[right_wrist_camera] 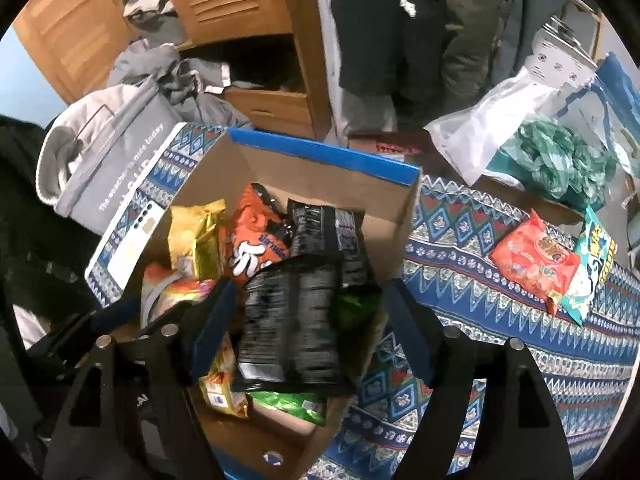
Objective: Organize snacks
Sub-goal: 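Carry the chip bag and black pack over the box and open both tools, then move both tools back toward the orange and teal bags on the tablecloth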
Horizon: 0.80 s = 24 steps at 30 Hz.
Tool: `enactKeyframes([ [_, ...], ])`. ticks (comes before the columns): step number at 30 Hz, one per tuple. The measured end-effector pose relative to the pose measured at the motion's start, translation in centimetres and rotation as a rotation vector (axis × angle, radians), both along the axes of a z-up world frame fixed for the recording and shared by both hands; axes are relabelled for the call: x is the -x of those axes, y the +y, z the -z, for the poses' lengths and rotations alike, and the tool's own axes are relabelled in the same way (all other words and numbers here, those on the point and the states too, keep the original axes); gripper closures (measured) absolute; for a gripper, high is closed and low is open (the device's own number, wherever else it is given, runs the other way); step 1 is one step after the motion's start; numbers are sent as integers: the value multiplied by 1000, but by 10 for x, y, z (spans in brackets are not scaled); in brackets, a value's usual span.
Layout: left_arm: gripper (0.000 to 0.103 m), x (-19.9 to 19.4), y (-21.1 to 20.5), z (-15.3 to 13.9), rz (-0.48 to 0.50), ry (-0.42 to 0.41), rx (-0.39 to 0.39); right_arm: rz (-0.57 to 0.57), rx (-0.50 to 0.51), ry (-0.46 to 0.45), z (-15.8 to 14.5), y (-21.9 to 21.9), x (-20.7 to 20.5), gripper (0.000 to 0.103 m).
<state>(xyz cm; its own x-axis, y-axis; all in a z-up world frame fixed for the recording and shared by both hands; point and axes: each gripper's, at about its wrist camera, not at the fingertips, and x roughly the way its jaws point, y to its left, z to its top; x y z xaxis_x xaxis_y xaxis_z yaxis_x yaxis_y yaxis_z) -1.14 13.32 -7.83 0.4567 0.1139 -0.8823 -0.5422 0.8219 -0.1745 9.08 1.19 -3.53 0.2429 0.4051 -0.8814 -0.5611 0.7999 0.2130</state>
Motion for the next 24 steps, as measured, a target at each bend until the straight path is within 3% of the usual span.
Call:
enactKeyframes([
  [24, 33, -14, -51, -16, 97, -31, -11, 170, -12, 17, 4, -91, -26, 26],
])
